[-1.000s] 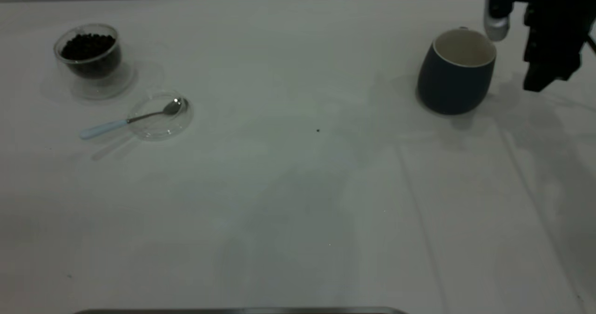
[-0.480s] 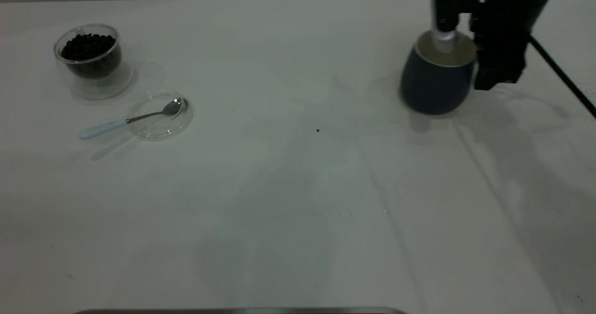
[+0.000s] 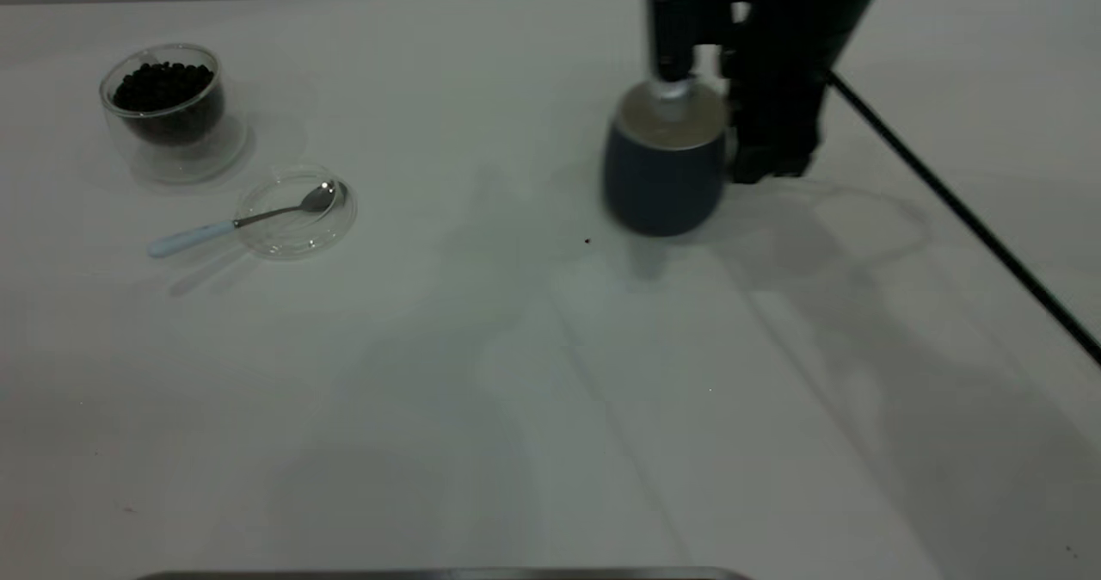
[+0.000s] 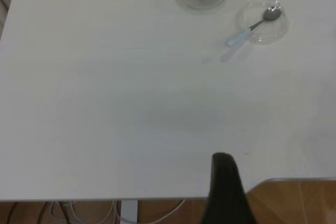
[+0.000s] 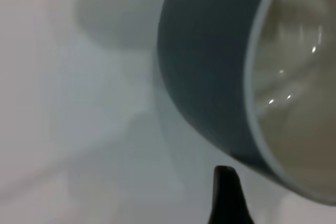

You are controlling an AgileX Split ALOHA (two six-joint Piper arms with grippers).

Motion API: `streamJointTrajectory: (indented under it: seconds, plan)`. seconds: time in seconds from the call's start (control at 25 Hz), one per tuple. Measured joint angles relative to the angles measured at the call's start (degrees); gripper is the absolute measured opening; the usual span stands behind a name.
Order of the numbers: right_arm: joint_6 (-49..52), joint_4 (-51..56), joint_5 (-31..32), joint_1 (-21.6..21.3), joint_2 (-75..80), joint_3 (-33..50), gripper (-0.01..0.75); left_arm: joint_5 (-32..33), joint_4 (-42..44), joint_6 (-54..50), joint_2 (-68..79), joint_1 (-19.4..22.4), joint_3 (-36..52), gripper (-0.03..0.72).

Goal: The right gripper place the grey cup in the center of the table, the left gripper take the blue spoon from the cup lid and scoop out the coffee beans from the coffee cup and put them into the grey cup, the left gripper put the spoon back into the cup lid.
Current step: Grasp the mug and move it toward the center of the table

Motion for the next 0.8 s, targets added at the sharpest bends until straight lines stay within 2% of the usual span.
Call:
streamJointTrajectory:
  seconds: [0.24, 0.44, 0.56, 0.8]
  plan:
    - [5.4, 12.2, -4.3, 5.6, 0.1, -0.2, 0.462, 0.0, 0.0, 0.0, 0.0, 0.0, 0.0, 0.592]
    - [8.5, 21.2, -6.6, 7.6, -0.2, -0.5, 0.462, 0.0, 0.0, 0.0, 0.0, 0.0, 0.0, 0.592]
    - [9.9, 22.6, -2.4, 7.5, -3.0, -0.5, 0.462, 0.0, 0.0, 0.0, 0.0, 0.0, 0.0, 0.592]
    - [18.2, 20.8, 11.4, 6.2, -16.8, -0.5, 0.462, 0.0, 0.0, 0.0, 0.0, 0.0, 0.0, 0.592]
